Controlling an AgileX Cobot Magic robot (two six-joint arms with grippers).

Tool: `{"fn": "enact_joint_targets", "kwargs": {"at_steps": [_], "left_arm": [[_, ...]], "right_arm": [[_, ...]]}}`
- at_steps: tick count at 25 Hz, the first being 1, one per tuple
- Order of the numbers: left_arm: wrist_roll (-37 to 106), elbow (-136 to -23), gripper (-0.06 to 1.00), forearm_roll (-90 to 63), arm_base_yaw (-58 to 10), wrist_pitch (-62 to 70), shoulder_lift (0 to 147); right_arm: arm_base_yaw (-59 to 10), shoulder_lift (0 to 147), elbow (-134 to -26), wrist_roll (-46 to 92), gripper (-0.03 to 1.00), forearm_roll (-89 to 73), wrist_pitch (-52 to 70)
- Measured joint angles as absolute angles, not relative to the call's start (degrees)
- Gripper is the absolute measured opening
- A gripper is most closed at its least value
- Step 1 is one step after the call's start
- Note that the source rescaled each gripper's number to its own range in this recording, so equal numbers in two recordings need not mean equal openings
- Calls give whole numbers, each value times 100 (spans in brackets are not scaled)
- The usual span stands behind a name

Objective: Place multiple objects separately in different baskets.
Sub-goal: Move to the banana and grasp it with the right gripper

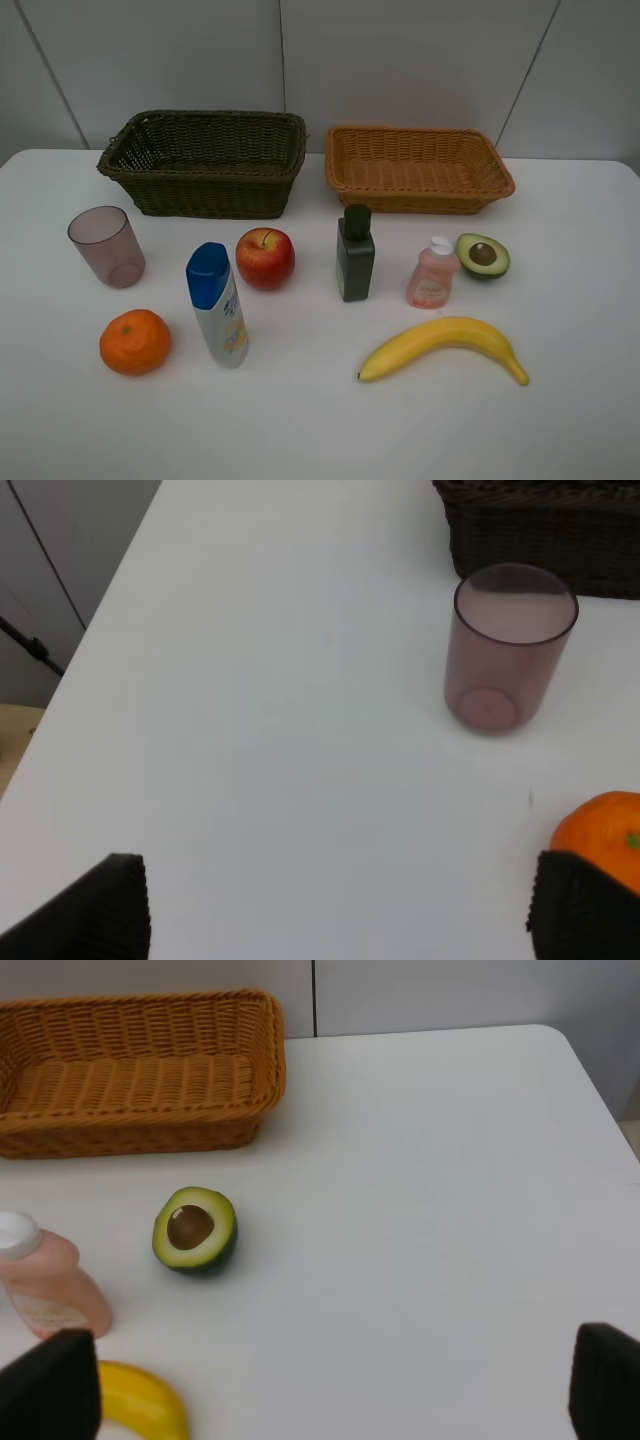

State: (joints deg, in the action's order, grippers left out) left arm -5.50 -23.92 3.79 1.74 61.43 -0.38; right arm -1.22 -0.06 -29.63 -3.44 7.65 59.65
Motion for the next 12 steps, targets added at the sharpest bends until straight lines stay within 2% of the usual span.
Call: {"fn": "enact_joint_targets", "kwargs": {"at_steps": [7, 12], "left_arm": [[-550, -2392, 100, 379, 174, 6143, -38], [-550, -2392, 100, 379, 174, 6143, -38]], "right_arm": [[-122, 883, -3163, -311, 99, 719, 5778], [-122, 1837, -3407, 195, 99, 665, 5687]]}}
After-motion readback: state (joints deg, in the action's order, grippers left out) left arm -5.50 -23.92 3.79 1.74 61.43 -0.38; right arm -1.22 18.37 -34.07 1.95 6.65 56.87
